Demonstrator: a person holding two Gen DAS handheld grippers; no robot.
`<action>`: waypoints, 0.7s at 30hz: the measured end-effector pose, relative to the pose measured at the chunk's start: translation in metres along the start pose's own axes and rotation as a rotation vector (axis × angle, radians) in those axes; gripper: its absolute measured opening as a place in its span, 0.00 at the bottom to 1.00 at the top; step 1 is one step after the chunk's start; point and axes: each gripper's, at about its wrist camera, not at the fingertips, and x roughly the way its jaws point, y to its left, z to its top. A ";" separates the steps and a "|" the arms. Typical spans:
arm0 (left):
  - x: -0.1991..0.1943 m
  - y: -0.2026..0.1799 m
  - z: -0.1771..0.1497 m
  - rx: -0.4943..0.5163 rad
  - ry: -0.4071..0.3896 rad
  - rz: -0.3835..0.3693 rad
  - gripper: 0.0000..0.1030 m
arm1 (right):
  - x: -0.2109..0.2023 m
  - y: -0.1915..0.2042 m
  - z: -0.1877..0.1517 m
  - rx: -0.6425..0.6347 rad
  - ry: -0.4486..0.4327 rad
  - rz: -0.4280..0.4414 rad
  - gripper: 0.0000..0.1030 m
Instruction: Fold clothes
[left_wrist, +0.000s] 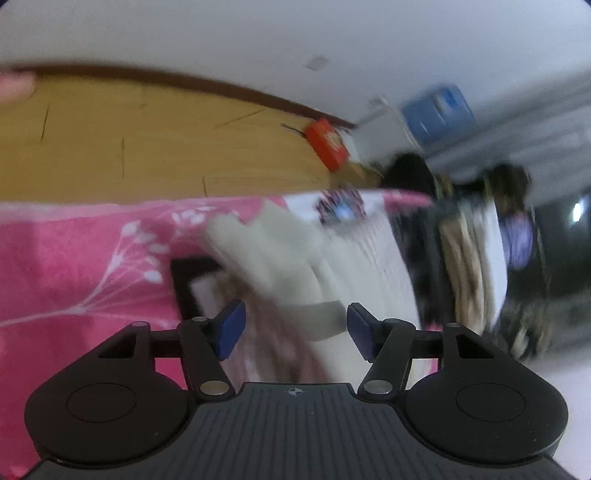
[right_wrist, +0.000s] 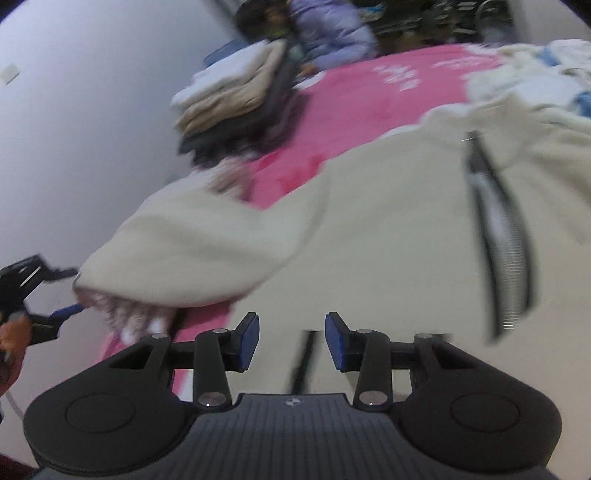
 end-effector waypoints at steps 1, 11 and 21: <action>0.006 0.006 0.007 -0.050 0.010 0.002 0.59 | 0.003 0.006 -0.001 -0.002 0.011 0.008 0.41; 0.013 0.016 0.024 -0.214 -0.052 -0.050 0.41 | -0.037 -0.008 -0.028 0.045 0.056 -0.109 0.41; -0.052 -0.069 -0.017 0.228 -0.117 -0.246 0.10 | -0.108 -0.011 -0.046 0.083 -0.042 -0.182 0.41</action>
